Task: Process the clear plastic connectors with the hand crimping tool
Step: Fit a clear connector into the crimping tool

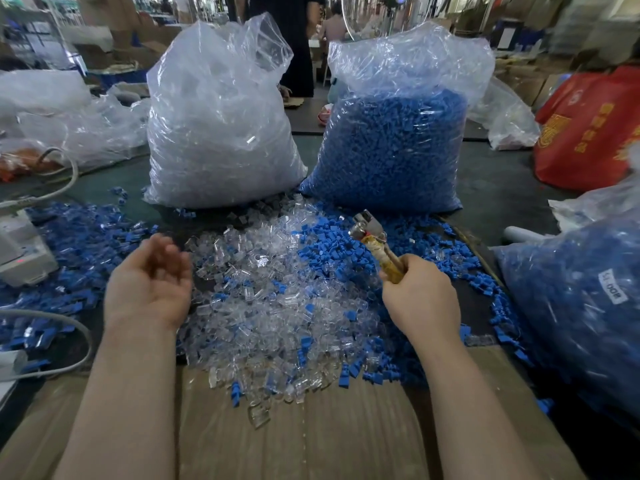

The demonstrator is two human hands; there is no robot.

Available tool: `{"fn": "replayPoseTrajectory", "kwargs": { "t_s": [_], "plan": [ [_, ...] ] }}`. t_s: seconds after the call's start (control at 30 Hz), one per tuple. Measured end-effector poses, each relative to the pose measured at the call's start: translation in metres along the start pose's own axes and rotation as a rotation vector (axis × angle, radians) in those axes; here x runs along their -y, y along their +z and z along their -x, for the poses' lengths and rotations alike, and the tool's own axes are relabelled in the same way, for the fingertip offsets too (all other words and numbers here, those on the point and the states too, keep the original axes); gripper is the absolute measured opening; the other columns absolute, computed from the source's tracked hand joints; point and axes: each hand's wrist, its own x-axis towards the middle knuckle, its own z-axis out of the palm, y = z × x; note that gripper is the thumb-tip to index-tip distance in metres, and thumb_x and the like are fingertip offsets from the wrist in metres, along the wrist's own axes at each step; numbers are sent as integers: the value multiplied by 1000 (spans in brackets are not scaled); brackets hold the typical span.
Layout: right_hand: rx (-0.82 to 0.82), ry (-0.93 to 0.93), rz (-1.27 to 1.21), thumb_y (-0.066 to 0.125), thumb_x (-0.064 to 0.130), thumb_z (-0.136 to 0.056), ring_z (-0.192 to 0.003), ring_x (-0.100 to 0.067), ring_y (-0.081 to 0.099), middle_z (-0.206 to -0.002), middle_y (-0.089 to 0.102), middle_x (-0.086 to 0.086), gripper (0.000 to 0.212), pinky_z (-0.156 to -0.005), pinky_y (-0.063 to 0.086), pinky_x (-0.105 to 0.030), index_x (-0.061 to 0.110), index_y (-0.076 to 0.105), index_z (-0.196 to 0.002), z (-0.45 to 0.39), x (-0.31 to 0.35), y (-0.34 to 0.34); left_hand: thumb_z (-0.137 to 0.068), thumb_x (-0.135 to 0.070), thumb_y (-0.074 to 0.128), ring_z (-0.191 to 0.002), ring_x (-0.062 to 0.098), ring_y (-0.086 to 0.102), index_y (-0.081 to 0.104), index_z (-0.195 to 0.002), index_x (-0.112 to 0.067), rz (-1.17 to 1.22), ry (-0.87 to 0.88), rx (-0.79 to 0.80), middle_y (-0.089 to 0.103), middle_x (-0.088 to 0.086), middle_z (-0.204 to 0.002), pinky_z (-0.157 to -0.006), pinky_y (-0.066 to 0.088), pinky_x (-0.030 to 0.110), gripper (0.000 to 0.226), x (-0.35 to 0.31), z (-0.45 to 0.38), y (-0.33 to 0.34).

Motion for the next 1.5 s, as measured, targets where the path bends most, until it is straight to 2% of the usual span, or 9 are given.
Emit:
{"fn": "replayPoseTrajectory", "kwargs": {
  "t_s": [0.23,0.33,0.4,0.5,0.57,0.77,0.93,1.13,1.5],
  "plan": [
    [-18,-143,27,60,31,-88,-60,-14,47,-73,56,8,8,-46,28,-25,31,53,-86,0,10,8,-90,-17,68,-70,1,64,72,-92,-25,-1028,296,322,73,-9,-82,-64,48,16,9,38,33,25],
    [7,-209,72,59,28,-88,-69,-19,47,-85,55,7,12,-48,28,-27,34,59,-98,1,14,10,-90,-19,69,-64,2,64,70,-98,-28,-1288,347,443,71,-7,-90,-55,48,10,12,47,40,27],
    [44,-240,138,60,27,-87,-70,-19,45,-88,49,8,23,-49,28,-28,36,60,-108,2,16,12,-90,-26,68,-75,12,63,67,-109,-31,-1500,308,499,67,0,-105,-74,56,28,20,51,40,27],
    [46,-253,163,60,30,-88,-67,-19,45,-87,47,7,20,-46,25,-26,35,59,-107,2,16,13,-89,-36,66,-128,26,43,63,-124,-34,-1845,330,533,45,4,-138,-114,33,51,35,55,41,28],
    [30,-250,159,61,32,-88,-66,-18,44,-86,46,8,18,-46,23,-26,35,57,-105,1,16,14,-89,-37,65,-133,27,35,64,-122,-35,-1856,351,538,44,2,-141,-116,28,51,32,56,43,30],
    [-6,-230,100,62,32,-87,-61,-13,38,-85,45,9,11,-46,23,-25,35,54,-95,1,14,16,-85,-35,73,-125,19,49,67,-104,-33,-1745,416,510,57,-3,-130,-108,40,49,20,58,43,29],
    [-49,-172,-102,65,37,-87,-60,-3,43,-71,52,15,14,-48,28,-24,33,51,-85,-2,11,16,-87,-36,71,-101,12,58,63,-94,-31,-1731,467,563,62,-16,-97,-105,41,49,12,62,42,29],
    [-58,-153,-255,68,40,-86,-69,-9,54,-71,58,15,17,-55,36,-30,29,56,-83,-1,10,15,-83,-33,78,-75,10,61,64,-74,-30,-1657,461,507,64,-12,-73,-70,49,31,17,67,40,29],
    [6,-136,-579,70,25,-86,-60,-14,48,-67,56,6,14,-59,44,-37,22,58,-79,-3,10,12,-89,-28,71,-72,-2,60,62,-82,-33,-1663,543,514,65,-16,-76,-61,43,18,13,69,40,30]
  ]
}}
